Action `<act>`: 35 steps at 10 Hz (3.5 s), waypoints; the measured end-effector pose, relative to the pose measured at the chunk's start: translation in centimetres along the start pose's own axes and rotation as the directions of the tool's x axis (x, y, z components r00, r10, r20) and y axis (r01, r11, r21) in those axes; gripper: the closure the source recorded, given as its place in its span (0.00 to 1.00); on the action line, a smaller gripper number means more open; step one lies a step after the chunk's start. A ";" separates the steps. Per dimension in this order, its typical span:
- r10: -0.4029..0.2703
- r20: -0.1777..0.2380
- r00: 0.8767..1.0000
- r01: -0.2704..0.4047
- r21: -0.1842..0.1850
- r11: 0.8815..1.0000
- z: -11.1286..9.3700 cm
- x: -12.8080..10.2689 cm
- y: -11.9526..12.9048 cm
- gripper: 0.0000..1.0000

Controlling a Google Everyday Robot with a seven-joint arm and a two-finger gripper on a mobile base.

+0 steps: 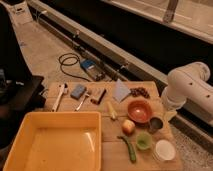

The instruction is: Place towel in plastic cup

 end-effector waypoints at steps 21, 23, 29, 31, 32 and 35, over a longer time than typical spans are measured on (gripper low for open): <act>-0.125 0.010 0.992 0.122 0.154 0.981 -3.6 -5.3 -5.5 0.35; -0.125 0.011 0.992 0.122 0.152 0.981 -3.5 -5.3 -5.4 0.35; -0.180 -0.078 0.981 0.191 0.162 0.968 -1.3 -8.2 -9.4 0.35; -0.227 -0.052 0.972 0.232 0.155 0.960 1.0 -11.3 -11.9 0.35; -0.257 -0.022 0.966 0.257 0.160 0.953 2.4 -13.2 -13.3 0.35; -0.298 0.101 0.949 0.280 0.162 0.946 5.7 -17.4 -15.1 0.35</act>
